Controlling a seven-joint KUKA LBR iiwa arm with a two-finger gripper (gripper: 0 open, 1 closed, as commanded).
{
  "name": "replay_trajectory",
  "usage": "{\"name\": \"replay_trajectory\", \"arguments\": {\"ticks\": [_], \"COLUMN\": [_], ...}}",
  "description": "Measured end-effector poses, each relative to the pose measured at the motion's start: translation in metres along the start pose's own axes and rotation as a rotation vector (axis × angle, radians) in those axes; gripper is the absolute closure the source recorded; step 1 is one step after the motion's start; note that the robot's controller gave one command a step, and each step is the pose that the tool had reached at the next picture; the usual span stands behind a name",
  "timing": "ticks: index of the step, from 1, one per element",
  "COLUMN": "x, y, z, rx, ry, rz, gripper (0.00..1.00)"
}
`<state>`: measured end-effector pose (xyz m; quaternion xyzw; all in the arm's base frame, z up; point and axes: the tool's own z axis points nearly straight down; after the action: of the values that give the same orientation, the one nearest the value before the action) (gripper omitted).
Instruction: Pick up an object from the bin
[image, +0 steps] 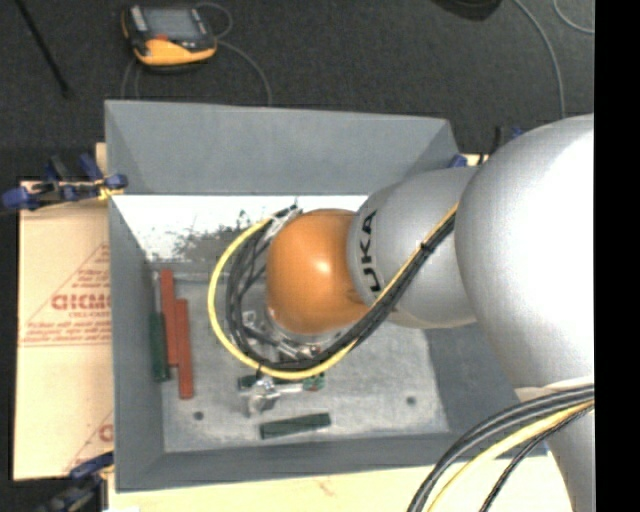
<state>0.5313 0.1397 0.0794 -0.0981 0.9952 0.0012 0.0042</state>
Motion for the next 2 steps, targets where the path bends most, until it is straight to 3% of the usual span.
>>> {"name": "replay_trajectory", "arguments": {"ticks": [1, 2], "x": [0.0384, 0.0382], "y": [-0.0426, -0.0427], "z": [-0.0004, -0.0004], "rx": [-0.007, -0.007], "ry": [0.014, 0.014], "rz": [-0.371, -0.37], "gripper": [1.0, 1.0]}}
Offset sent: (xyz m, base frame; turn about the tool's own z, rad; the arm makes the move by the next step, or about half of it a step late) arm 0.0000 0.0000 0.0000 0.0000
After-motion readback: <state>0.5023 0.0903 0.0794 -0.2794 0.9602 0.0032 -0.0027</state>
